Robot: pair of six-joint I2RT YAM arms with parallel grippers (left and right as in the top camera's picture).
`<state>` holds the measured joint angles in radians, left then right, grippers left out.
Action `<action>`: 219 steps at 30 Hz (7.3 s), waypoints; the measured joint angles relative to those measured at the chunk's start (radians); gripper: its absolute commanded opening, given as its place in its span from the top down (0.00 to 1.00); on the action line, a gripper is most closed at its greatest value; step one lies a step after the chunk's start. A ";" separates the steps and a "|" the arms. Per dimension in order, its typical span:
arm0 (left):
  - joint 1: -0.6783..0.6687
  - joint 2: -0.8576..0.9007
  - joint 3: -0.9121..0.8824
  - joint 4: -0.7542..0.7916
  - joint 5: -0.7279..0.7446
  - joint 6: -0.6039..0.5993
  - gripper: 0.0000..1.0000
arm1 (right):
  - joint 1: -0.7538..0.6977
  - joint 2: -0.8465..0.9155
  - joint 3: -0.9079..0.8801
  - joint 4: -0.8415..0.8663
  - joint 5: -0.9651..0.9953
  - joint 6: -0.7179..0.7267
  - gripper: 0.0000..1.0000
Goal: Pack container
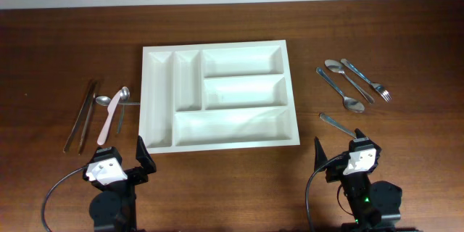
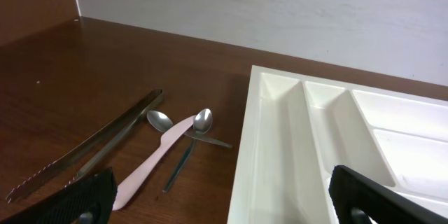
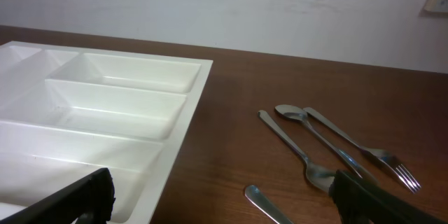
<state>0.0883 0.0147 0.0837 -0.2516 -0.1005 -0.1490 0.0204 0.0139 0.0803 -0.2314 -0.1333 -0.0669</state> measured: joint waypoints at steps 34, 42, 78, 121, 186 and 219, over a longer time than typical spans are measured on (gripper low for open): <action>0.000 0.000 0.000 0.000 0.000 0.000 0.01 | 0.000 0.000 0.000 0.000 0.000 0.000 0.01; 0.000 0.000 0.000 0.000 0.000 0.000 0.01 | 0.000 0.000 0.000 0.001 0.000 0.000 0.01; 0.000 0.000 0.000 0.000 0.000 0.000 0.01 | 0.000 0.846 0.984 -0.737 0.235 0.250 0.01; 0.000 0.000 0.000 0.000 0.000 0.000 0.01 | -0.369 1.558 0.950 -0.356 -0.062 0.742 0.09; 0.000 0.000 0.000 0.000 0.000 0.000 0.01 | -0.515 1.708 0.576 0.354 -0.464 0.621 0.50; 0.000 0.000 0.000 0.000 0.000 0.000 0.01 | -0.515 1.721 0.575 0.405 -0.379 0.625 0.66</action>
<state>0.0883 0.0147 0.0837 -0.2516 -0.1005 -0.1490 -0.4942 1.7348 0.6548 0.1738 -0.5125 0.5579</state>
